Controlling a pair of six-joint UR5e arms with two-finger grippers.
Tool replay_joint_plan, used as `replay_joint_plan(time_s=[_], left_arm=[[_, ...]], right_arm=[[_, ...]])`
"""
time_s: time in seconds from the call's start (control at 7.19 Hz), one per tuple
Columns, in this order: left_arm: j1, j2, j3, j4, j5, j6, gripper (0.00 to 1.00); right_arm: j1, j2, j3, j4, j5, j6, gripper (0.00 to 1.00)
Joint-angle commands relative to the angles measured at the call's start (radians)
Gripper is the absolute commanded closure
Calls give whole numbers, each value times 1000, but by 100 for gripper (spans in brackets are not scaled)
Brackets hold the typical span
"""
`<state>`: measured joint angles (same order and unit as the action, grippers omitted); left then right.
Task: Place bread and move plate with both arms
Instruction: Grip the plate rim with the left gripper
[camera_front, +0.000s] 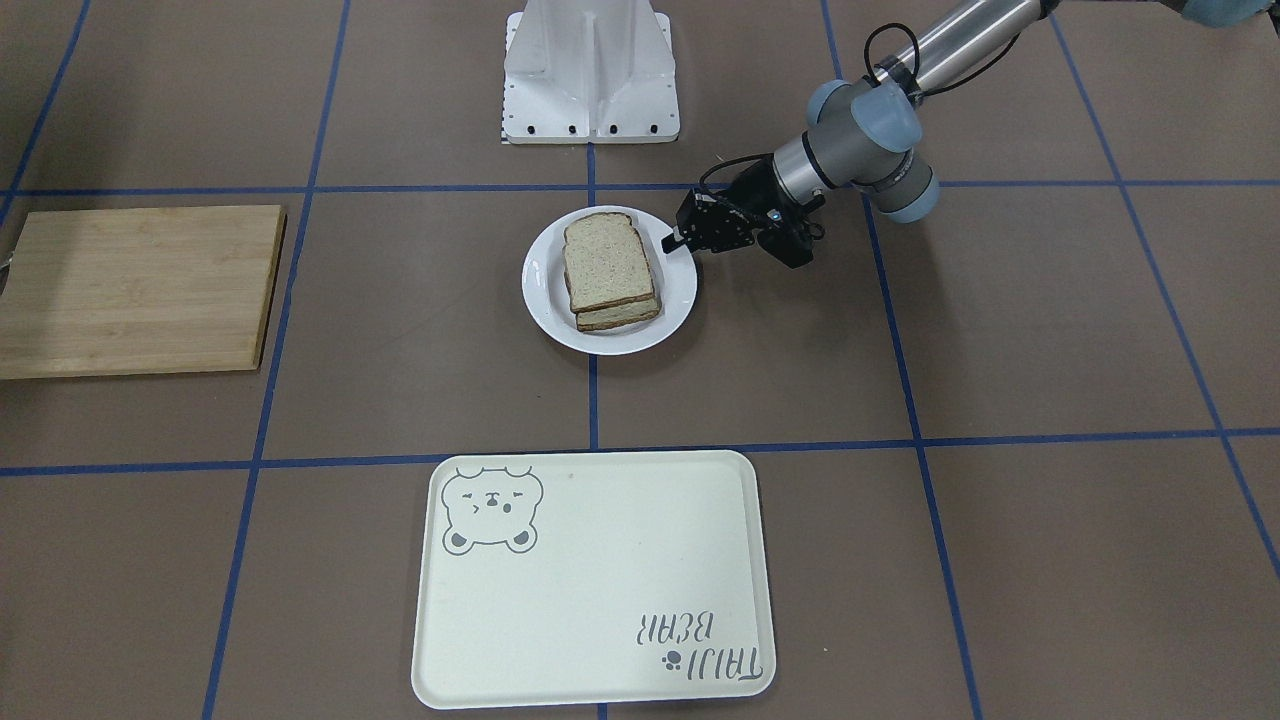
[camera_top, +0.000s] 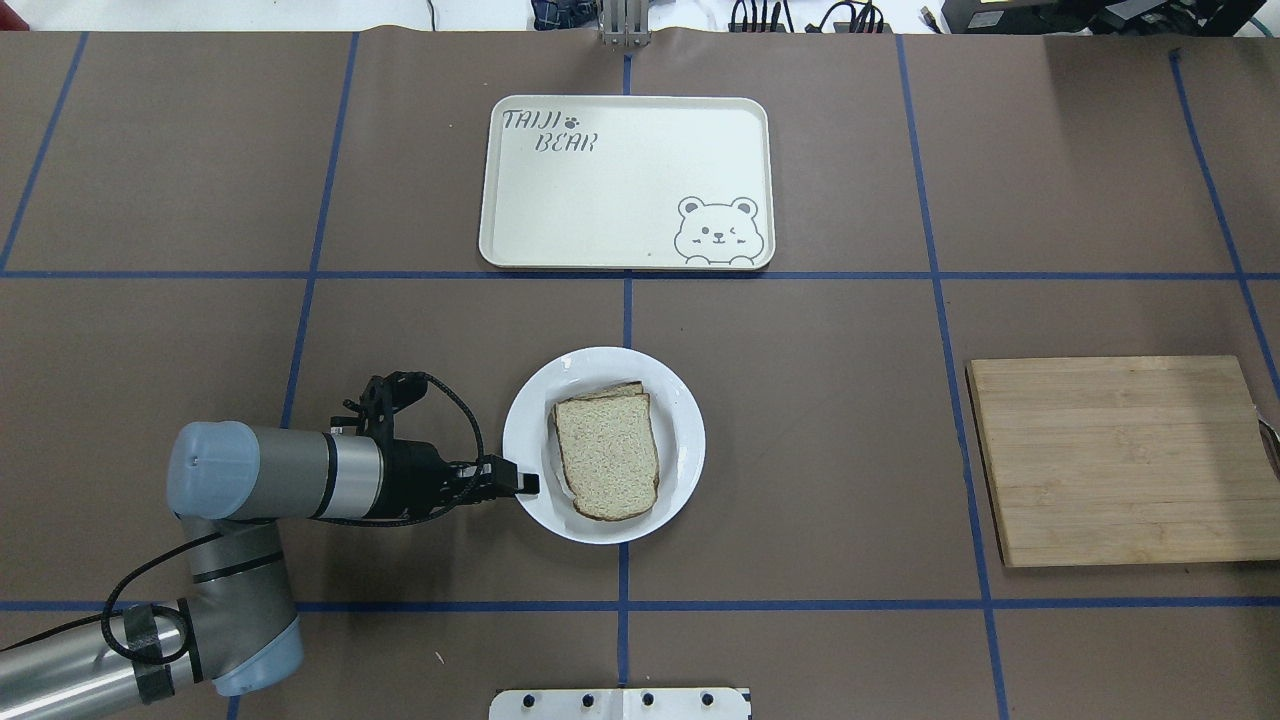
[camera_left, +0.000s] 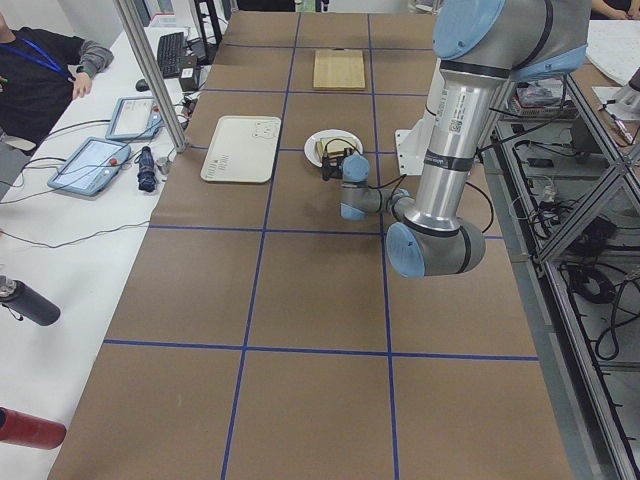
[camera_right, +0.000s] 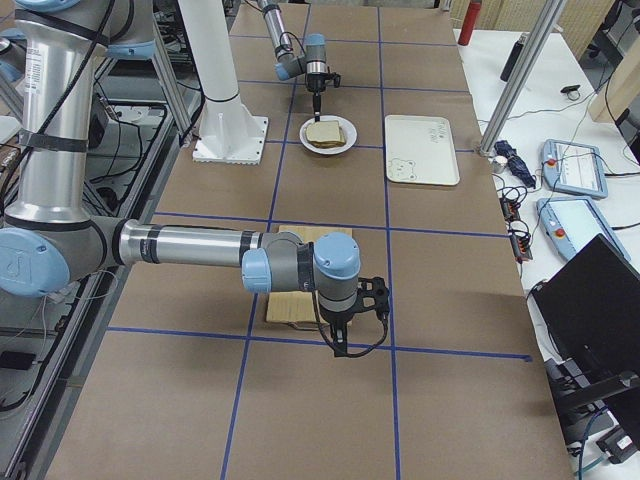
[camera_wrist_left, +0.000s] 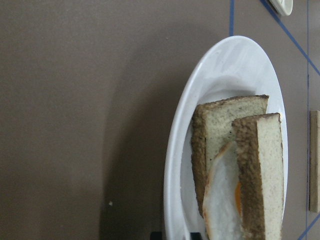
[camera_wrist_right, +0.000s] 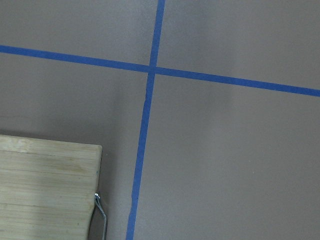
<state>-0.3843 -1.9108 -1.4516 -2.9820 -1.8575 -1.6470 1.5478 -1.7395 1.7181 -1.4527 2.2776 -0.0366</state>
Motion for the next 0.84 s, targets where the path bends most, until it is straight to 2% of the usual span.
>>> replay_joint_plan(time_s=[0.0, 0.28, 0.7], left_arm=[[1, -14, 0, -3, 1, -52, 84], [1, -14, 11, -46, 1, -98, 100], [1, -16, 14, -115, 14, -234, 100]], right_arm=[[0, 0, 0, 0, -1, 0, 0], [0, 0, 0, 0, 0, 1, 0], [0, -2, 0, 6, -4, 0, 0]])
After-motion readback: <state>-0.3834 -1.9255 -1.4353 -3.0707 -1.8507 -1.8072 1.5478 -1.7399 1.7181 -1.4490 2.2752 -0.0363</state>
